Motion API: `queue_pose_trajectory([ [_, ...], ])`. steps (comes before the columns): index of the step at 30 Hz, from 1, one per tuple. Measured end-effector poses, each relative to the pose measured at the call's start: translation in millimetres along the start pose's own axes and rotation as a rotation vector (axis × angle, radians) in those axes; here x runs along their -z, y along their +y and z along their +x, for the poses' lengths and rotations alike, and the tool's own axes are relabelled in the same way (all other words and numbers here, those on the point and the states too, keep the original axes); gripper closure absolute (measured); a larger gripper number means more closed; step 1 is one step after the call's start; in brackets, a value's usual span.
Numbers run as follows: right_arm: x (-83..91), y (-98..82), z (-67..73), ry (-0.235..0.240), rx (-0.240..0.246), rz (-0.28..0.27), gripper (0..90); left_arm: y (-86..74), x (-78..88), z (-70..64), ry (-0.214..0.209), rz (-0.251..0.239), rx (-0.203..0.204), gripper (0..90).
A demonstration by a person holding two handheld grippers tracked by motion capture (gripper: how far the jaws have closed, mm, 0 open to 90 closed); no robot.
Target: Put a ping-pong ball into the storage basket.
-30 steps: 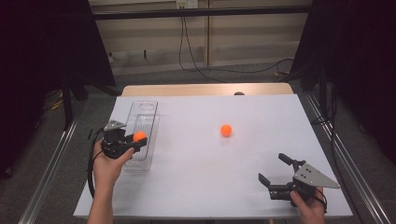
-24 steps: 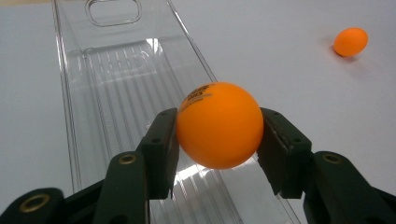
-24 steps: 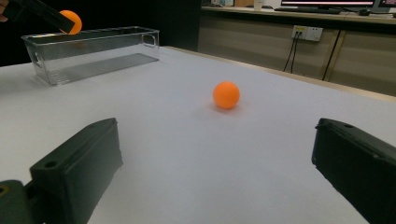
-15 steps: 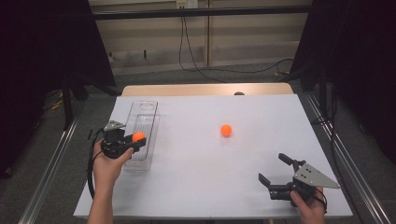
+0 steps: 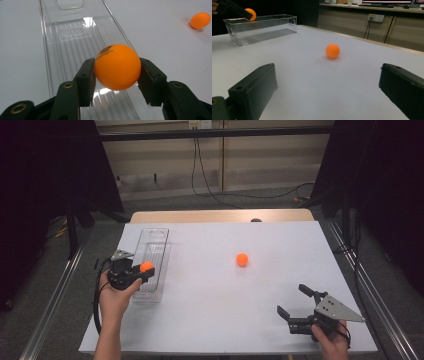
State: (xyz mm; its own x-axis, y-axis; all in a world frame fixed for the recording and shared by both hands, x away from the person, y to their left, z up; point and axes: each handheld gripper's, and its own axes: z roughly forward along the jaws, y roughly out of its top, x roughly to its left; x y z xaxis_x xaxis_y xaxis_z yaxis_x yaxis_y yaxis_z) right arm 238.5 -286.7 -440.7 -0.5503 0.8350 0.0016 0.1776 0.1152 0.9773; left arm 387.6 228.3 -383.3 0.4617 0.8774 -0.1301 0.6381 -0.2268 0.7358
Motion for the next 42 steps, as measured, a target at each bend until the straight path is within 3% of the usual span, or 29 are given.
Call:
queue_pose_trajectory([
  [18, -0.2, -0.1, -0.2, 0.002, 0.003, 0.001, 1.0, -3.9, -6.1, 3.4, 0.036, 0.011, -0.001, 50.8],
  [33, -0.1, -0.1, -0.3, 0.004, 0.003, 0.001, 1.0, -4.6, -10.9, 3.2, 0.067, 0.018, -0.028, 50.6],
  [42, 0.0, -0.3, -0.8, 0.004, 0.001, 0.000, 1.0, -5.2, -11.1, 3.8, 0.084, 0.004, -0.026, 44.7],
])
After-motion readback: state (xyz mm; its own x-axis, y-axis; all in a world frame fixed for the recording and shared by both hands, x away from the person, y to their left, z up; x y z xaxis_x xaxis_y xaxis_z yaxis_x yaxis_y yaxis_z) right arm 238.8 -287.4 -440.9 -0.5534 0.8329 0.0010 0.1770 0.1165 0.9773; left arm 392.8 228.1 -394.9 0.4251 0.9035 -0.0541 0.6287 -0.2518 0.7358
